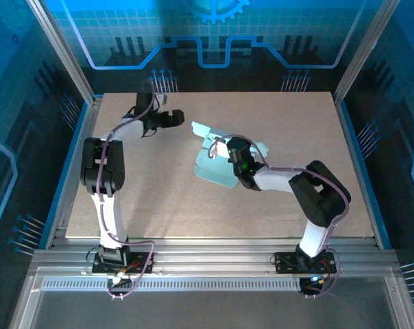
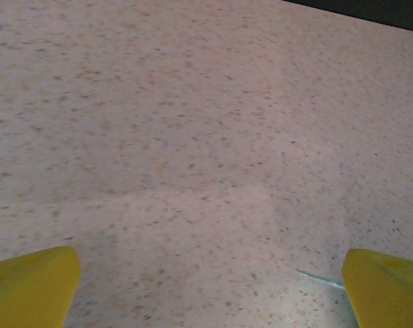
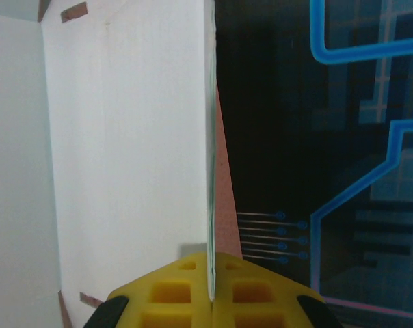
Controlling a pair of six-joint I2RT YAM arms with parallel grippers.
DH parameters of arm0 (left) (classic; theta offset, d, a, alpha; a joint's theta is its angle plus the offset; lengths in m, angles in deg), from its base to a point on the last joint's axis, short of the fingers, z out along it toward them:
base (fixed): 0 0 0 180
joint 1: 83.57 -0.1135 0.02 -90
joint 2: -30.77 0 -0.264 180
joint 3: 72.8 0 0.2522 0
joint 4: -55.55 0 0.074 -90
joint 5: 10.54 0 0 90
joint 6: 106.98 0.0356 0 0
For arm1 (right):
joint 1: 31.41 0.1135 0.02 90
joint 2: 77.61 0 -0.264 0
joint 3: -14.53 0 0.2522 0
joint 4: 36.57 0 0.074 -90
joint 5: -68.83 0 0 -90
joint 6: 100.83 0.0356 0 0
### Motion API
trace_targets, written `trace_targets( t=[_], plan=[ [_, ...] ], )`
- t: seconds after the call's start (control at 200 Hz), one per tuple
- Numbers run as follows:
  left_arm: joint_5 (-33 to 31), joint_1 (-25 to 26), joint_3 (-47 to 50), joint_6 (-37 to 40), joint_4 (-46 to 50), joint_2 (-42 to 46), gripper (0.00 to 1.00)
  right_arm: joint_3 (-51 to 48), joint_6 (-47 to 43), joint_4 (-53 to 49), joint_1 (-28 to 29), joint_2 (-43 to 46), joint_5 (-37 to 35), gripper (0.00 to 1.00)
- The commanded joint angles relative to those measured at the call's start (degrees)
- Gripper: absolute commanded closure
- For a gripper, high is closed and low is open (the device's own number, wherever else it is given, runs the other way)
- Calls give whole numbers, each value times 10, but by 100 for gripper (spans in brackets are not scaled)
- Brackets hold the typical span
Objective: Fold the paper box
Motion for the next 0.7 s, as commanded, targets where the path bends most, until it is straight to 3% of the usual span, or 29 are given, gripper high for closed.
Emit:
trace_targets(
  t=[0.0, 0.41, 0.695],
  plan=[
    [11, -5, 0, -23, 56, 0, 1, -23, -40, 93, 24, -14, -8, 100],
    [-2, -5, 125, -45, 3, 102, 1, -60, 38, -70, 48, 120, 78, 100],
    [-19, 5, 223, -92, -30, 166, 1, -34, 86, -265, 60, 190, 145, 100]
  ],
)
